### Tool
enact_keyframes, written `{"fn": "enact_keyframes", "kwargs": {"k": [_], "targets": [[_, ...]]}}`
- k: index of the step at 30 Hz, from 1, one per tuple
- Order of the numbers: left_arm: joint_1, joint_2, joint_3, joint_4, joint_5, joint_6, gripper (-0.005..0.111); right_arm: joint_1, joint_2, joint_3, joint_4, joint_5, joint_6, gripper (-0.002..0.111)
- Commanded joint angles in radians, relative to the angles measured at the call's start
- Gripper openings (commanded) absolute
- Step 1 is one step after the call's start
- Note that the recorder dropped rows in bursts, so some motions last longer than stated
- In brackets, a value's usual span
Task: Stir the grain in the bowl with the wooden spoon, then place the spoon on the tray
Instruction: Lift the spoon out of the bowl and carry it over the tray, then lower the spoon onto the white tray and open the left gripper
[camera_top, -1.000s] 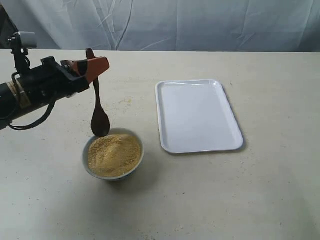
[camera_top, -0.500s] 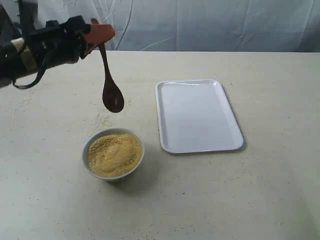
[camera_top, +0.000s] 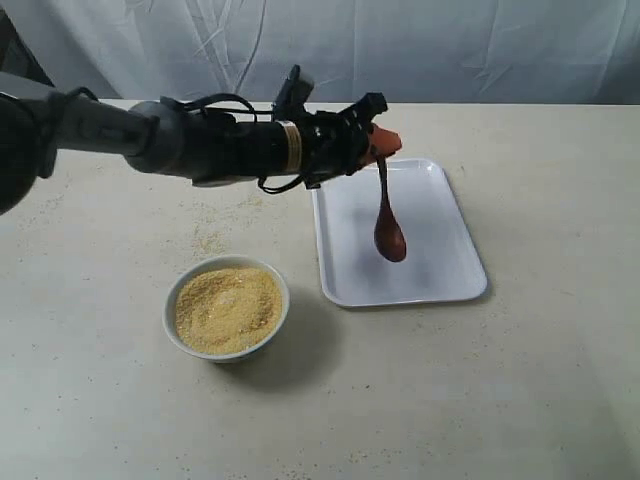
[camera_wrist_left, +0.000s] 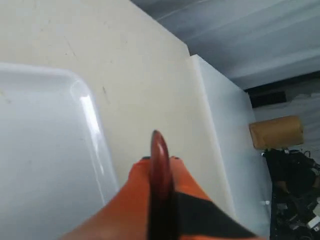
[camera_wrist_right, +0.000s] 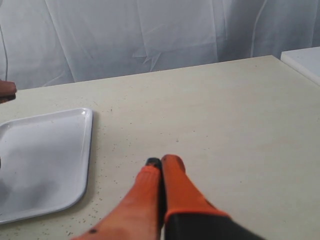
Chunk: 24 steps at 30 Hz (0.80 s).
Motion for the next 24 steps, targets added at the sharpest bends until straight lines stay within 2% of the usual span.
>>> {"fn": "enact_keyframes", "kwargs": {"k": [1, 4, 5, 7, 11, 14, 17, 24], "targets": [[-0.015, 0.045, -0.018, -0.007, 0.025, -0.002, 0.007, -0.002, -0.006, 0.002, -0.003, -0.009, -0.001, -0.001], [-0.02, 0.049, -0.018, 0.022, 0.07, -0.002, 0.03, -0.002, -0.006, 0.002, -0.003, -0.009, -0.001, -0.001], [-0.02, 0.049, -0.018, 0.032, 0.084, 0.0, 0.047, -0.002, -0.006, 0.002, -0.003, -0.009, -0.001, -0.001], [-0.02, 0.049, -0.018, 0.073, 0.121, -0.006, 0.065, -0.002, -0.006, 0.002, -0.003, -0.009, -0.001, -0.001], [-0.02, 0.035, -0.018, 0.164, 0.184, -0.029, 0.067, -0.002, -0.006, 0.002, -0.003, -0.009, -0.001, -0.001], [-0.022, 0.004, -0.027, 0.317, 0.284, -0.09, 0.067, -0.002, -0.006, 0.002, -0.003, -0.009, -0.001, -0.001], [-0.022, -0.019, -0.051, 0.491, 0.304, -0.162, 0.067, -0.002, -0.006, 0.002, -0.003, -0.009, -0.001, -0.001], [-0.023, -0.03, -0.067, 0.63, 0.328, -0.162, 0.067, -0.002, -0.006, 0.002, -0.003, -0.009, -0.001, -0.001]]}}
